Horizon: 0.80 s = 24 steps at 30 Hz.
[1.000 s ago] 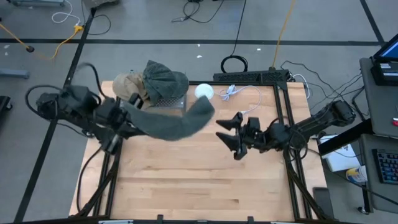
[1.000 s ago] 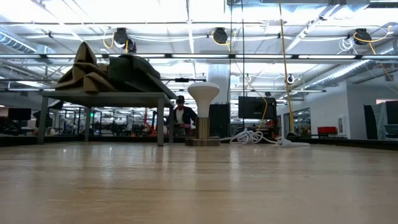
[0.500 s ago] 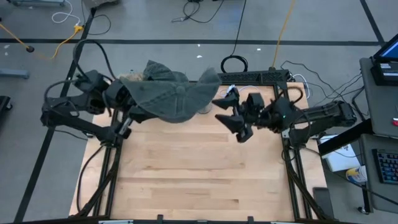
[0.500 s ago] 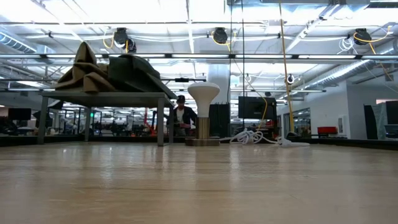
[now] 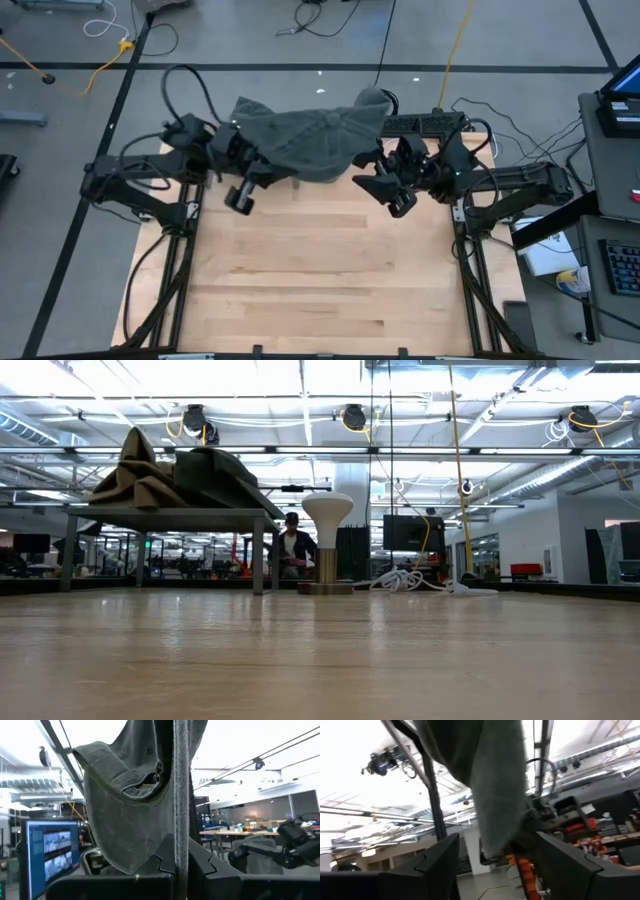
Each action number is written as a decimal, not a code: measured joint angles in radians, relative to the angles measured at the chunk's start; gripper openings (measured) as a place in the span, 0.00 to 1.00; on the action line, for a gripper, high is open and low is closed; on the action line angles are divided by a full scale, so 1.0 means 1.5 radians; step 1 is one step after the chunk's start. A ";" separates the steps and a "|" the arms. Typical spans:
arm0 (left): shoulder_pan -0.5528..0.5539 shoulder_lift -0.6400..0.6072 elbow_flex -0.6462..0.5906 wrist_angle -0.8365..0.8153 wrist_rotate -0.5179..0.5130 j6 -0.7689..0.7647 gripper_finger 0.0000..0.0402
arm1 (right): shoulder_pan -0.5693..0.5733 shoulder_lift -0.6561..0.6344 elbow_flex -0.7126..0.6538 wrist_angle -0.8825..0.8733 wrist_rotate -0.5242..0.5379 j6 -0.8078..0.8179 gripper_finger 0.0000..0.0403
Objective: Pick & Place hat
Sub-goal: Stack the black cap on the stacked black caps on the shelf
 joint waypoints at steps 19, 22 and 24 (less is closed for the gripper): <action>0.011 0.041 0.000 0.010 -0.027 -0.007 0.03 | 0.002 0.001 -0.001 0.018 -0.006 0.019 0.06; 0.012 0.041 0.000 0.002 -0.033 -0.028 0.10 | 0.001 0.000 -0.001 0.020 -0.004 0.030 0.03; 0.012 0.041 0.000 -0.004 -0.032 -0.044 0.15 | -0.004 0.000 -0.001 0.020 -0.004 0.055 0.02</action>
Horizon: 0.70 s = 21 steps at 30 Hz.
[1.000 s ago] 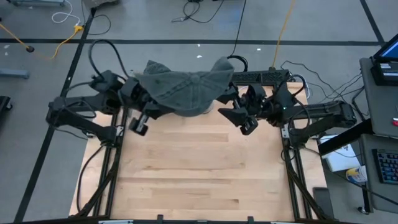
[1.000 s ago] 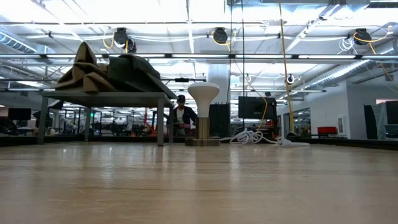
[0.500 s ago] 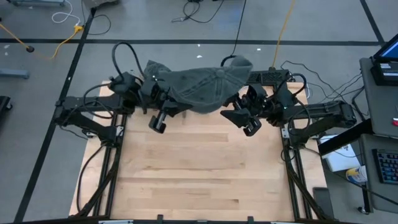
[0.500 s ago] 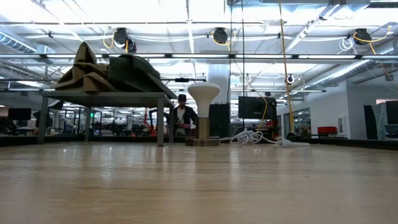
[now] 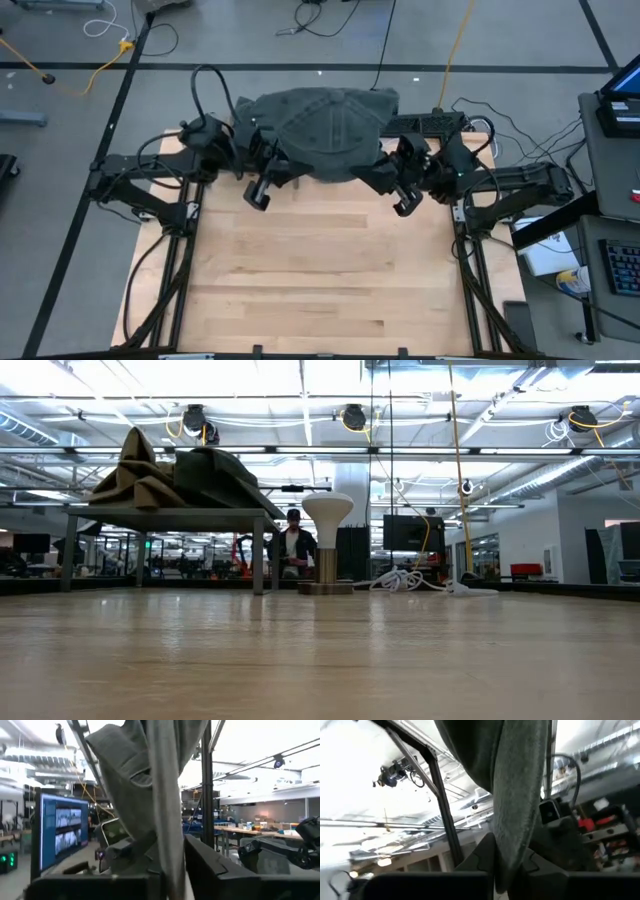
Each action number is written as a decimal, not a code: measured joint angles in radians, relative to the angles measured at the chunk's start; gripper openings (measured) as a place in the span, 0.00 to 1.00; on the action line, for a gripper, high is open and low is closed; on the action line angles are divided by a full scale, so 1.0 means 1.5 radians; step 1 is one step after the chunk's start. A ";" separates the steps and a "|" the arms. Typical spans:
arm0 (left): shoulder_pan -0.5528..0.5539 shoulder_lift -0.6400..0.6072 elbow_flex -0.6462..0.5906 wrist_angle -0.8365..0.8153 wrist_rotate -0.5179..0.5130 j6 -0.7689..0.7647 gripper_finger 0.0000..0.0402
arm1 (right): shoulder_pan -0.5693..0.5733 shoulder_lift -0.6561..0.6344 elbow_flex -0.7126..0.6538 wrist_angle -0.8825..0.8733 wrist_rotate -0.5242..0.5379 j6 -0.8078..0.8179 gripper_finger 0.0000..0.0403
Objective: Pick & Place hat
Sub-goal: Stack the black cap on the stacked black caps on the shelf
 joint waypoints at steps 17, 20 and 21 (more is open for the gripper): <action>-0.002 -0.139 0.000 -0.406 -0.066 0.010 0.36 | -0.106 -0.108 0.000 -0.254 -0.171 0.411 0.01; -0.001 -0.164 0.000 -0.444 -0.088 0.001 0.36 | -0.120 -0.116 0.000 -0.300 -0.236 0.473 0.01; -0.001 -0.172 0.000 -0.449 -0.093 -0.002 0.36 | -0.123 -0.118 0.000 -0.316 -0.257 0.491 0.01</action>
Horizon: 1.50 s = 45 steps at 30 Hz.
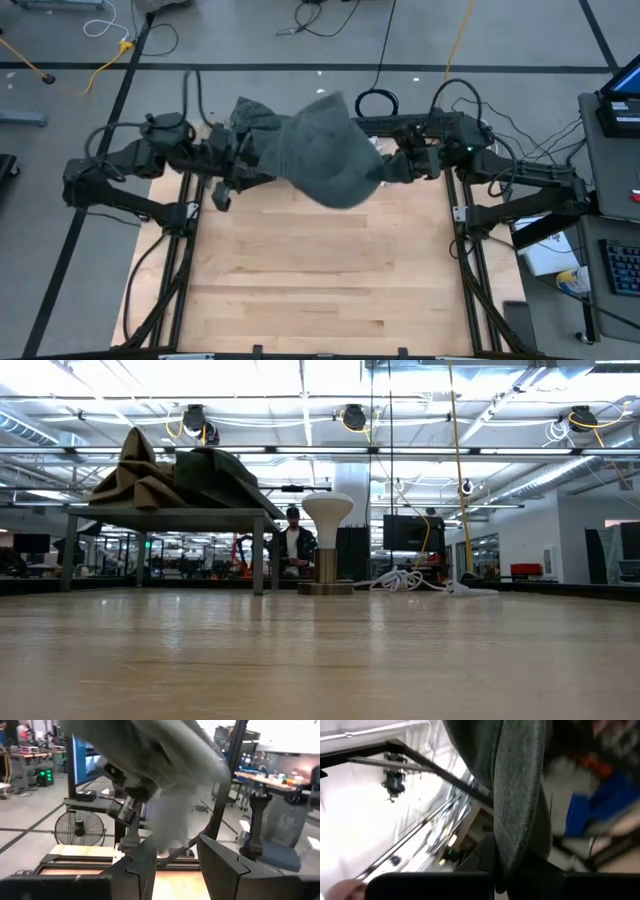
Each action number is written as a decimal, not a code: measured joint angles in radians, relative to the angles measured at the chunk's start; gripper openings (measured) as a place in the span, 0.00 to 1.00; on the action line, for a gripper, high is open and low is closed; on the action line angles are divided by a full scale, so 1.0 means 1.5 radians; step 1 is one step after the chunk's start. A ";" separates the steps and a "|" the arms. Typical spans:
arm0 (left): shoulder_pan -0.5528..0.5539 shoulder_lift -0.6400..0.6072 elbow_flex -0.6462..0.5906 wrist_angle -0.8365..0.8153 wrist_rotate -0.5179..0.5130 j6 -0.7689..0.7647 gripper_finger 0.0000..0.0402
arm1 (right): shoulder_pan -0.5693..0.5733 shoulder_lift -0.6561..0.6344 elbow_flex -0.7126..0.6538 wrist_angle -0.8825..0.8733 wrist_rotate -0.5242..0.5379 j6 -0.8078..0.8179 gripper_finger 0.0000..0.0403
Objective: Pick & Place hat
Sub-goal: Stack the black cap on the stacked black caps on the shelf
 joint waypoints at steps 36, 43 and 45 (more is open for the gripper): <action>0.004 0.069 0.000 0.090 0.189 -0.394 0.36 | -0.003 0.001 0.000 -0.153 -0.230 0.077 0.01; 0.005 0.069 0.000 0.094 0.203 -0.419 0.36 | -0.003 0.001 0.000 -0.153 -0.229 0.077 0.01; 0.004 0.069 0.000 0.094 0.203 -0.432 0.36 | -0.003 0.001 0.000 -0.153 -0.229 0.077 0.01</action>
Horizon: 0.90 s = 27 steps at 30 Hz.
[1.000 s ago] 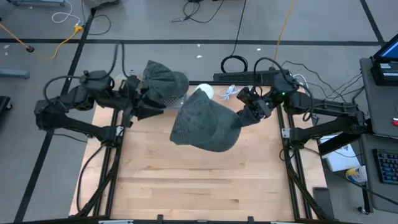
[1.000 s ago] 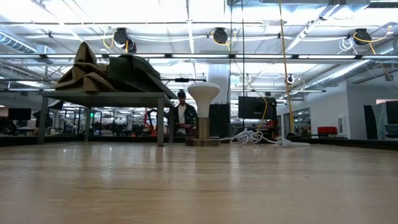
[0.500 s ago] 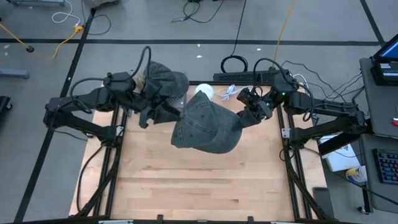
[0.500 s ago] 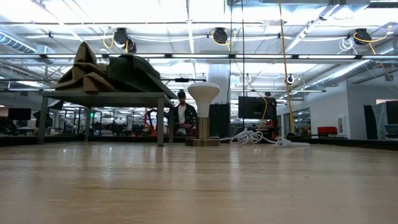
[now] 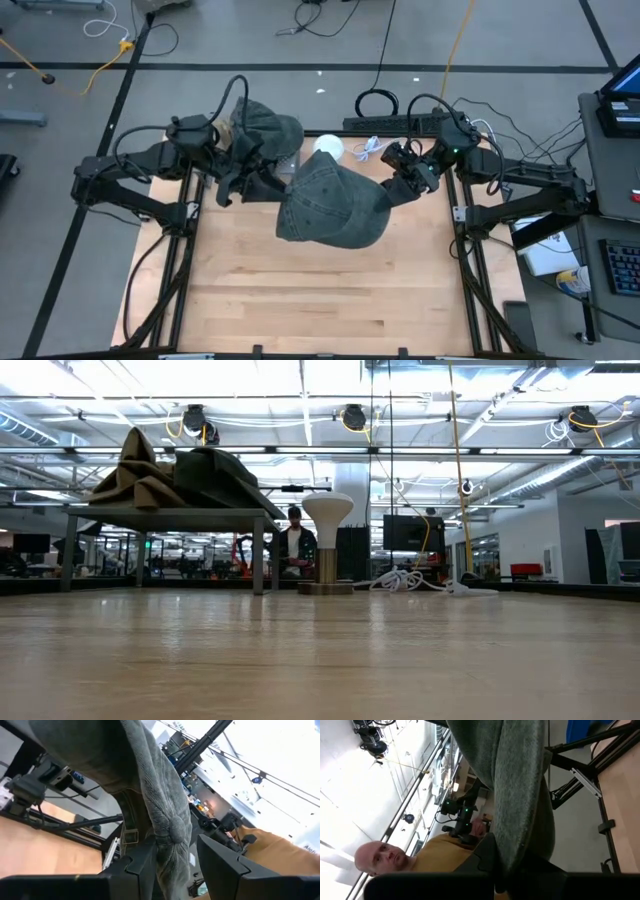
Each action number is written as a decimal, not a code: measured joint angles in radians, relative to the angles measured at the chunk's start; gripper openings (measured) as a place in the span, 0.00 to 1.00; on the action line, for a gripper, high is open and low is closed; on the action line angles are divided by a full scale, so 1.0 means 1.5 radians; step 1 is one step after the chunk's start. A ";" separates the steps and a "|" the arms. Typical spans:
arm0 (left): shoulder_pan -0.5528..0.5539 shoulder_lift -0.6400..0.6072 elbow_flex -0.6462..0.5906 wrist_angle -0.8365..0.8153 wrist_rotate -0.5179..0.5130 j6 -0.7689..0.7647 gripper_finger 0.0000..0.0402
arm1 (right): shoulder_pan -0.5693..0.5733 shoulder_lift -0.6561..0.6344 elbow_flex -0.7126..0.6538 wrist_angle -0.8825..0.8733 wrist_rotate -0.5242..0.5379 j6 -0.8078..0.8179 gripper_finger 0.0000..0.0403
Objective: Pick & Place hat
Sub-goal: Stack the black cap on the stacked black caps on the shelf
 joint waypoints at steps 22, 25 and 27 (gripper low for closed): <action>0.010 0.008 0.000 0.081 0.008 -0.057 0.02 | 0.000 -0.002 0.000 0.003 0.058 -0.116 0.12; 0.039 0.004 0.000 0.111 0.028 -0.081 0.01 | -0.005 -0.011 0.000 0.003 0.069 -0.156 0.18; 0.063 -0.002 0.000 0.112 0.048 -0.095 0.01 | -0.012 -0.019 0.000 0.003 0.041 -0.155 0.22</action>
